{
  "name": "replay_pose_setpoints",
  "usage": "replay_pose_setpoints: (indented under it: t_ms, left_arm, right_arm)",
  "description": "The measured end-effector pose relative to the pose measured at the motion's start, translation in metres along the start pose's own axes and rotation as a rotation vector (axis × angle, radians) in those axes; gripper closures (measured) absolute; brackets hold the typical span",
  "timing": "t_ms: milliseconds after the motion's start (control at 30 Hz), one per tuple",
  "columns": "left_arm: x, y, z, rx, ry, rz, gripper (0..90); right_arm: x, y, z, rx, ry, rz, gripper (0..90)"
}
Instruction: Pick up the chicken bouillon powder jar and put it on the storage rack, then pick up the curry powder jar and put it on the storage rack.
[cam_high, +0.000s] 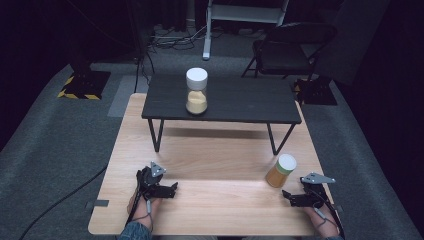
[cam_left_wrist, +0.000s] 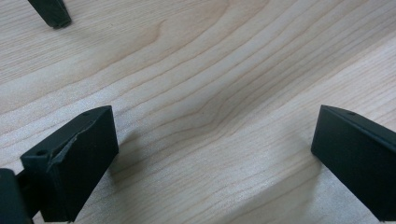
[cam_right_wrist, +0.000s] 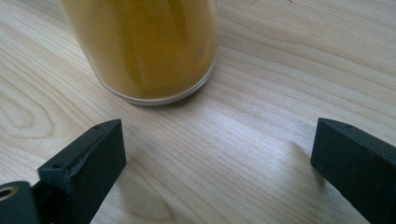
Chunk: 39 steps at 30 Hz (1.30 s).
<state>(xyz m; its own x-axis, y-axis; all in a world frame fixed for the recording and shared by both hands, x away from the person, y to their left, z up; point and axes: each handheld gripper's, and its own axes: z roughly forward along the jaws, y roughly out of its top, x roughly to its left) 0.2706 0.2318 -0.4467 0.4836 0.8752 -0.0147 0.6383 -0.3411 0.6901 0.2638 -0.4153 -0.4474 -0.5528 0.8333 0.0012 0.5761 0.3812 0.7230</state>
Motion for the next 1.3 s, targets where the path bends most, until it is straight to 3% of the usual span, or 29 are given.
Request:
replay_pose_setpoints:
  t_ms: [233,333,700,1033,1300]
  left_arm:
    - [0.000,0.000,0.000,0.000,0.000,0.000,0.5]
    - [0.000,0.000,0.000,0.000,0.000,0.000,0.5]
    - [0.000,0.000,0.000,0.000,0.000,-0.001,0.5]
    - [0.000,0.000,0.000,0.000,0.000,-0.001,0.5]
    - [0.000,0.000,0.000,0.000,0.000,0.000,0.5]
  right_arm:
    - [0.008,-0.003,-0.016,-0.067,-0.014,-0.014,3.3]
    - [0.011,0.000,-0.023,-0.058,-0.028,-0.008,3.3]
    - [0.017,0.002,-0.048,-0.107,-0.041,0.004,3.3]
    - [0.026,0.006,-0.064,-0.192,-0.022,-0.006,3.3]
    - [0.026,0.005,-0.068,-0.232,0.002,0.011,3.3]
